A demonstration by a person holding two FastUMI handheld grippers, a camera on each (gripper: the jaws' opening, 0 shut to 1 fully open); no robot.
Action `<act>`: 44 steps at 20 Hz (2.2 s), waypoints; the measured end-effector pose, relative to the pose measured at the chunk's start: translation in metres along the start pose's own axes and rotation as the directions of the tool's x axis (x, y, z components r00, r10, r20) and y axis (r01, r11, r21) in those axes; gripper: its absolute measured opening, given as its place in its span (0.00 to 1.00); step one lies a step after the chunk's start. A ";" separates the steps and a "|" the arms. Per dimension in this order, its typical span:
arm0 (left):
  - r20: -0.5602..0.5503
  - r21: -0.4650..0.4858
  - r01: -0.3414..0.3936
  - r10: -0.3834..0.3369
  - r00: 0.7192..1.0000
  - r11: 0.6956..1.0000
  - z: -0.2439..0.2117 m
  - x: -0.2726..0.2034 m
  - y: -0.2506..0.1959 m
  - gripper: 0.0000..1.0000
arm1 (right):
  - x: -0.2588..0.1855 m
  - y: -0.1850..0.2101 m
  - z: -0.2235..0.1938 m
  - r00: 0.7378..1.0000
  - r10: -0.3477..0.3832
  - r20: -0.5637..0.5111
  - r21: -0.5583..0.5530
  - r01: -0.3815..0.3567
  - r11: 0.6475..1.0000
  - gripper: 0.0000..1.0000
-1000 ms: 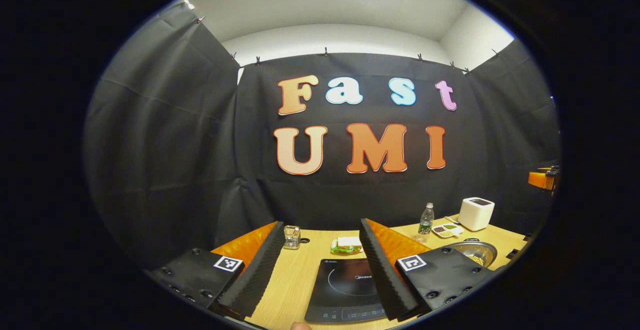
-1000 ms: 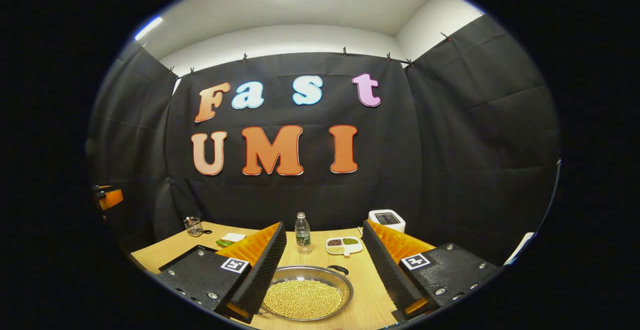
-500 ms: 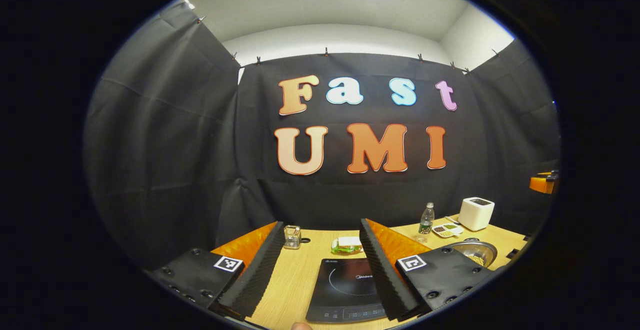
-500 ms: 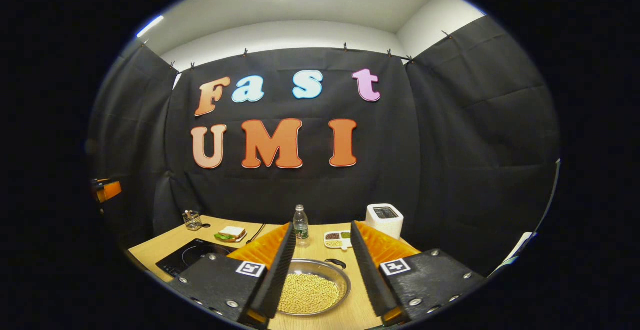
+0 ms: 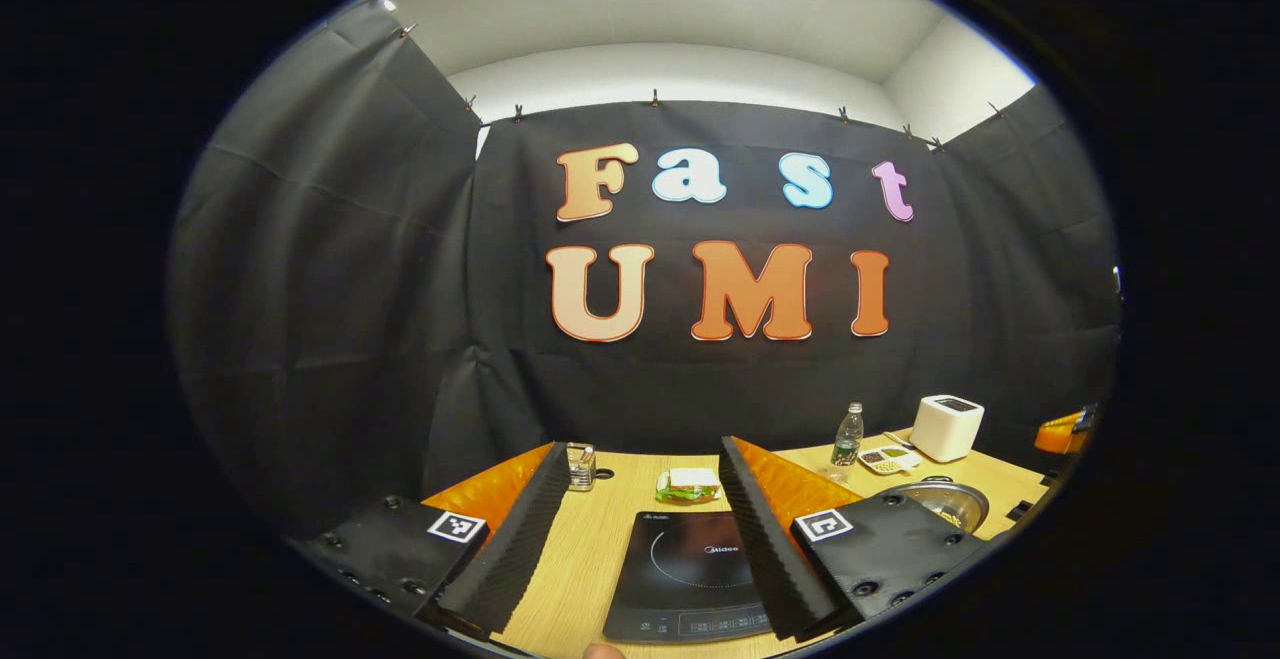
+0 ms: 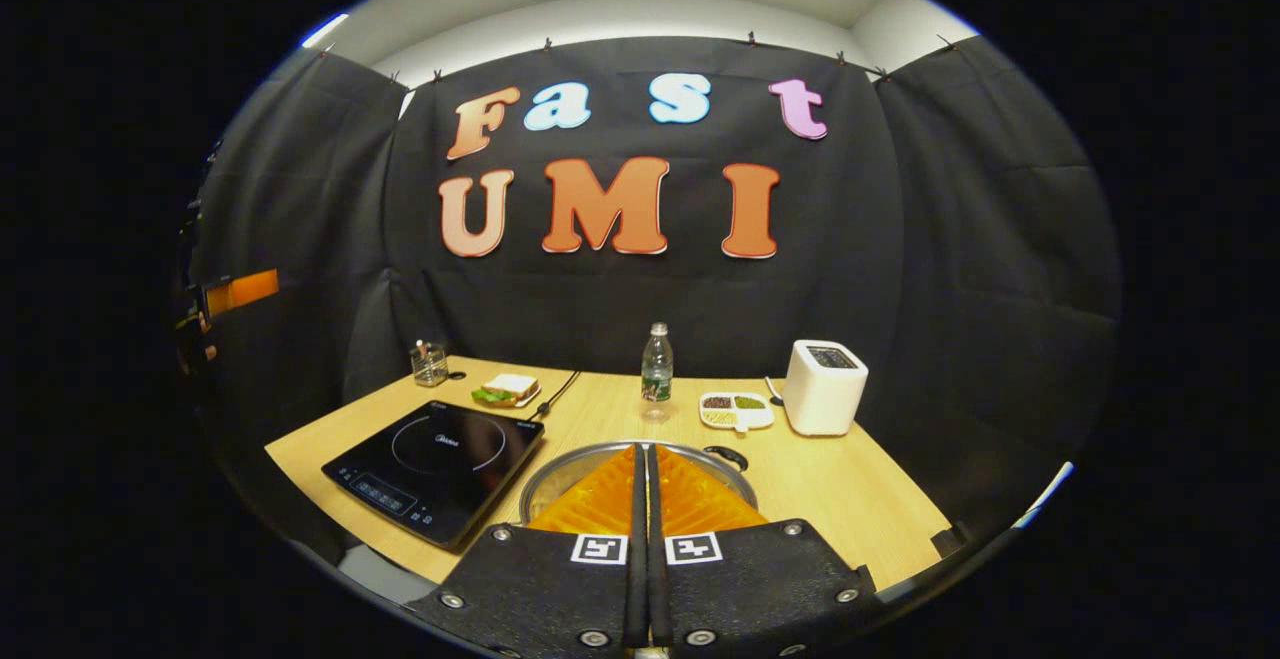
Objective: First push the handle of the pot to place it horizontally, then grasp the pot with both hands and set it on the induction cooktop.
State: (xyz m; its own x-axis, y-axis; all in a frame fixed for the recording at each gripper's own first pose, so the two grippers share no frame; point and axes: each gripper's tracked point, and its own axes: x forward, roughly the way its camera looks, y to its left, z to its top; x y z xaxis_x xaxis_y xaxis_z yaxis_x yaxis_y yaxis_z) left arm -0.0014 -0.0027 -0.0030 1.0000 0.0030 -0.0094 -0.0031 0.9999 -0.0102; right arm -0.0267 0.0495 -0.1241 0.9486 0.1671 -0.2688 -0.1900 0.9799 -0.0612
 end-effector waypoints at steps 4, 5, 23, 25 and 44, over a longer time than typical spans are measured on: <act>0.000 -0.001 -0.008 0.008 1.000 1.000 -0.002 -0.001 0.003 0.97 | -0.001 0.042 -0.047 0.988 0.108 -0.111 0.013 -0.107 0.994 0.00; -0.004 0.001 -0.009 0.009 1.000 1.000 -0.005 -0.001 0.004 0.97 | -0.003 0.051 -0.060 0.981 0.136 -0.140 0.020 -0.134 0.991 0.00; -0.041 0.016 -0.056 0.057 0.998 0.998 -0.024 -0.015 0.023 0.97 | 0.027 0.127 -0.164 0.886 0.288 -0.362 0.065 -0.284 0.957 0.00; -0.044 0.015 -0.059 0.060 0.997 0.998 -0.025 -0.014 0.024 0.97 | 0.032 0.133 -0.161 0.884 0.302 -0.355 0.073 -0.296 0.952 0.00; -0.069 -0.014 -0.067 0.066 0.995 0.998 -0.037 -0.013 0.038 0.97 | 0.039 0.121 -0.176 0.874 0.257 -0.413 0.072 -0.250 0.966 0.00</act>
State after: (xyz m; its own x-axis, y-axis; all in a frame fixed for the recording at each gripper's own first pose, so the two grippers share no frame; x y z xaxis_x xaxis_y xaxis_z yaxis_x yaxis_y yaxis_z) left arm -0.0152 0.0346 -0.0402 0.9946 0.0679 -0.0786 -0.0699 0.9973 -0.0235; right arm -0.0570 0.1553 -0.3110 0.6752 0.3529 -0.6477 -0.4022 0.9122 0.0778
